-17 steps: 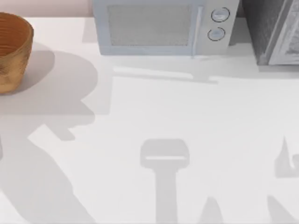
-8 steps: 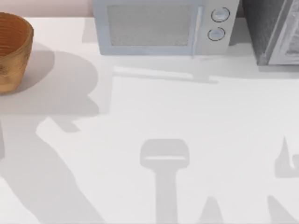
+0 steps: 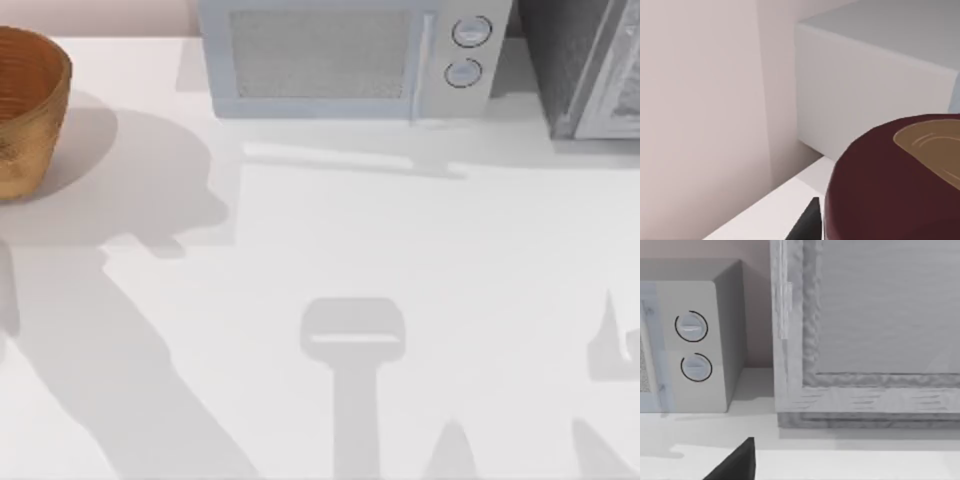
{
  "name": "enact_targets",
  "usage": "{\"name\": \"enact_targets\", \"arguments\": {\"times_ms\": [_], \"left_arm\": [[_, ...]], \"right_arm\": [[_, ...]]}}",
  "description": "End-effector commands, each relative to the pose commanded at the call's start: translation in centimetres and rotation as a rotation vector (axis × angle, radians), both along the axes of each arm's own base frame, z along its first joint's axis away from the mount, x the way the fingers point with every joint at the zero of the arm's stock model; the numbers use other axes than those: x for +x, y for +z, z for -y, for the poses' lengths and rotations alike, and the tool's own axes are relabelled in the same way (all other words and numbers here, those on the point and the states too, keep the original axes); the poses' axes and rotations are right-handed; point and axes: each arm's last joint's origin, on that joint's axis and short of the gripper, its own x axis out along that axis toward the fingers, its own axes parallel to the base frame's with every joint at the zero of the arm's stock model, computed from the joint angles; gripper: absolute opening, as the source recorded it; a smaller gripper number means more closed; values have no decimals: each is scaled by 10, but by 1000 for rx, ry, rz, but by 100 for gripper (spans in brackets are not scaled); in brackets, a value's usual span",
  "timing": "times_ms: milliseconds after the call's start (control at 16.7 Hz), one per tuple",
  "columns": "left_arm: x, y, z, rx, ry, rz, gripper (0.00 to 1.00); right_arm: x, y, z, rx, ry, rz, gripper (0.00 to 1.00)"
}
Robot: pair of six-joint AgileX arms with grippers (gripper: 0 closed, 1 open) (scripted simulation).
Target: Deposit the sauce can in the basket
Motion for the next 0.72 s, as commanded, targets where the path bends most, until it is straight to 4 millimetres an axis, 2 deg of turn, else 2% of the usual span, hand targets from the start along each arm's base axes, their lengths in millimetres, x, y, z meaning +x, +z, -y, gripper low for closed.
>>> {"name": "enact_targets", "arguments": {"times_ms": [240, 720], "left_arm": [[0, -1, 0, -1, 1, -2, 0], [0, -1, 0, -1, 1, -2, 60]], "right_arm": [[0, 0, 0, 0, 0, 0, 100], [0, 0, 0, 0, 0, 0, 100]]}}
